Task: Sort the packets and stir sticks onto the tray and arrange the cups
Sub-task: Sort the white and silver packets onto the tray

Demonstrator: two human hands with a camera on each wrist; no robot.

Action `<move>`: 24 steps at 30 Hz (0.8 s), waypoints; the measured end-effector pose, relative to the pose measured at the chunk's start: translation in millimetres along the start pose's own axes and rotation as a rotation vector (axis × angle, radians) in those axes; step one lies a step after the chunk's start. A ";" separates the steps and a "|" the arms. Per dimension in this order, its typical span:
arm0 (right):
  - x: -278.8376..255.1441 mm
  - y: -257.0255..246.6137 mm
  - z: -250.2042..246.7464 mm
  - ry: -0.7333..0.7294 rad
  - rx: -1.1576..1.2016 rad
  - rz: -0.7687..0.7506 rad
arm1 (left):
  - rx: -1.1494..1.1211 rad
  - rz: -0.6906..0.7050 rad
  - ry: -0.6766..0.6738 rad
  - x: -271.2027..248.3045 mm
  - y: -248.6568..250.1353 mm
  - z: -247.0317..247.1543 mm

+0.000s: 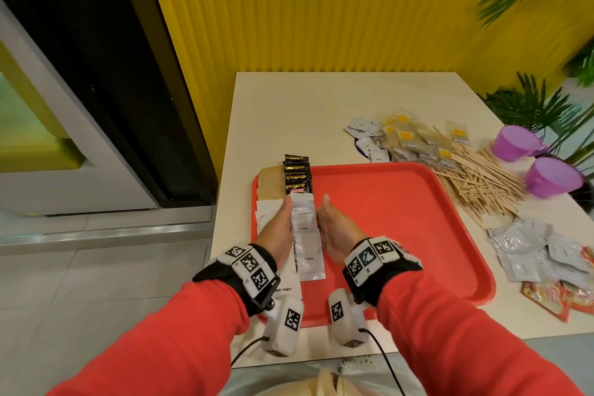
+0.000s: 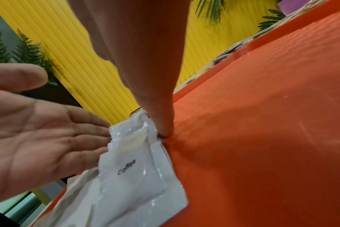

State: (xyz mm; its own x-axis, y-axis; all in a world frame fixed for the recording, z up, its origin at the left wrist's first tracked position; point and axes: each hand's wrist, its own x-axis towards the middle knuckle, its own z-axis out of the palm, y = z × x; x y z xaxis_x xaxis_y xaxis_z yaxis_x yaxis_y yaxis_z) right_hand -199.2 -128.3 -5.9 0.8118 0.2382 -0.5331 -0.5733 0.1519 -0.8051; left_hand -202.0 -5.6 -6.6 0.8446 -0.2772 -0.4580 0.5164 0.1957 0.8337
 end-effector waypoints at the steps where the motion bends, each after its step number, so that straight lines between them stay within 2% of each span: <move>1: -0.5 0.2 0.8 -0.008 0.001 -0.011 | -0.005 -0.017 -0.011 -1.1 0.6 0.5; 5: -3.4 -0.5 -0.4 -0.006 -0.039 0.031 | -0.016 -0.041 -0.013 -5.7 6.2 0.0; 8: -5.8 -5.8 0.8 0.065 -0.092 0.044 | -0.017 -0.054 0.023 -2.4 11.2 0.1; 11: -6.7 -13.7 1.8 0.109 -0.121 -0.003 | -0.040 -0.058 0.040 5.7 16.3 -0.7; 16: -10.0 -25.4 11.5 0.098 -0.106 0.017 | -0.025 -0.043 0.079 22.7 12.9 -1.2; 20: -11.9 -27.5 14.8 0.024 -0.031 0.039 | -0.006 -0.065 0.100 28.5 10.6 -3.5; 24: -14.6 -38.1 15.0 0.064 -0.020 0.030 | -0.054 -0.067 0.062 29.6 21.5 1.1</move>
State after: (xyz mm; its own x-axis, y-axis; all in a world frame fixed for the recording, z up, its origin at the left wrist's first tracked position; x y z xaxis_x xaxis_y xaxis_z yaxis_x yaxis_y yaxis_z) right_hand -190.9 -123.2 36.5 0.8000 0.1802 -0.5723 -0.5959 0.1265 -0.7930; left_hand -166.0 -10.6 -1.9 0.8142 -0.2329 -0.5318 0.5774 0.2295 0.7835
